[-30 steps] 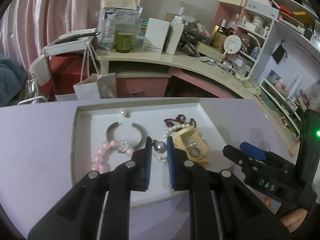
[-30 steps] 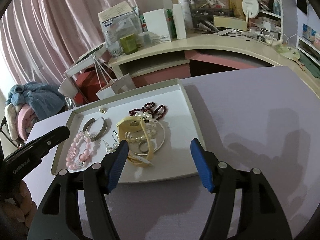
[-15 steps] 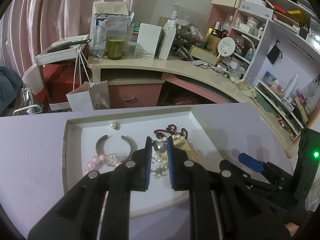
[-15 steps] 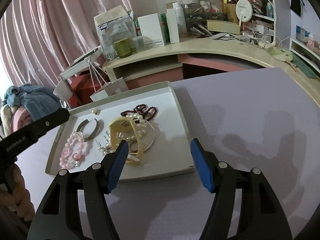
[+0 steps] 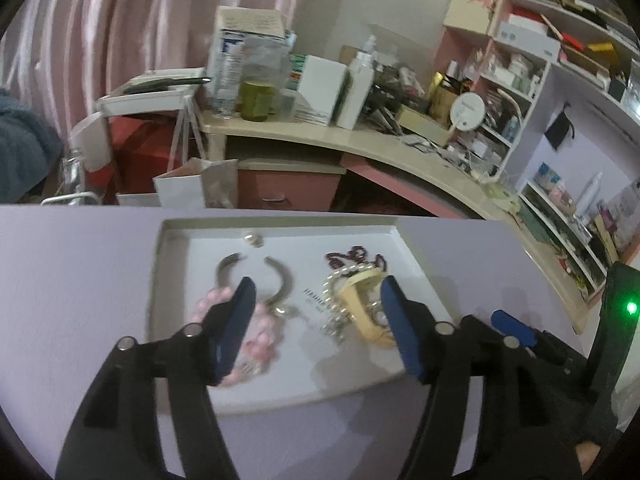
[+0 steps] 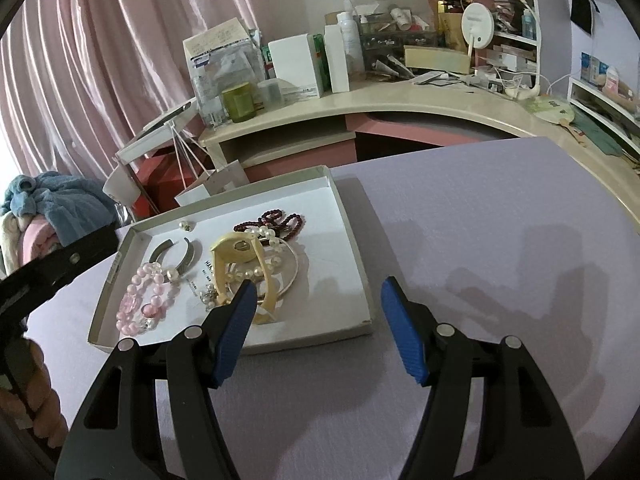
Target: Organize jewelry
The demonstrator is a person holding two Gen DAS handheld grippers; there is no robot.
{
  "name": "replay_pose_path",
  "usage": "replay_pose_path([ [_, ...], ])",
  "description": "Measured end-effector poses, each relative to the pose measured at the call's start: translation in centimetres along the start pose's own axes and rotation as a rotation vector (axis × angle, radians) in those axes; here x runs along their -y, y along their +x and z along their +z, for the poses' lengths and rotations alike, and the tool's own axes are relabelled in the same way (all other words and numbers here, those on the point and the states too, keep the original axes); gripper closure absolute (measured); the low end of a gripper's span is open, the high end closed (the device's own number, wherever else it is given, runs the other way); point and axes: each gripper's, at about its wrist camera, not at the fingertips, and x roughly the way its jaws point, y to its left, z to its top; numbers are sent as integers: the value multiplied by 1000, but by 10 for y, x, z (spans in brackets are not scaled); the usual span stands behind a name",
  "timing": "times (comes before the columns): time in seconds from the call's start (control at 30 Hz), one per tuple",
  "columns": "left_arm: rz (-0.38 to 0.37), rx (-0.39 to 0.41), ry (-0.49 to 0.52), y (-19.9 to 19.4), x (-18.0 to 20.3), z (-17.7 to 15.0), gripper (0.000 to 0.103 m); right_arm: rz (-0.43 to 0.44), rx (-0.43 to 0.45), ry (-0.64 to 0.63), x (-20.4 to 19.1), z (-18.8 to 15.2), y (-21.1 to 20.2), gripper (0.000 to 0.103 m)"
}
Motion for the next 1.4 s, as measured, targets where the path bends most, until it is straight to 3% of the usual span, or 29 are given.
replay_pose_path([
  [0.1,37,17,-25,-18,-11,-11,27,6,9,-6,-1,-3,-8,35],
  [0.13,52,22,-35,-24,-15,-15,25,7,13,-9,-1,-4,-11,28],
  [0.43,176,87,-102,-79,-37,-45,9,32,95,-48,-19,-12,-41,2],
  [0.5,199,111,-120,-91,-38,-51,2,24,139,-62,-23,-15,-50,1],
  [0.7,224,172,-154,-119,-39,-68,2,31,264,-118,-36,-31,-84,1],
  [0.87,236,211,-128,-134,-31,-82,2,51,289,-130,-41,-42,-98,1],
  [1.07,229,235,-80,-137,-20,-95,2,18,315,-182,-48,-55,-101,1],
  [1.4,184,261,-35,-137,-10,-108,2,43,333,-186,-47,-68,-106,1],
])
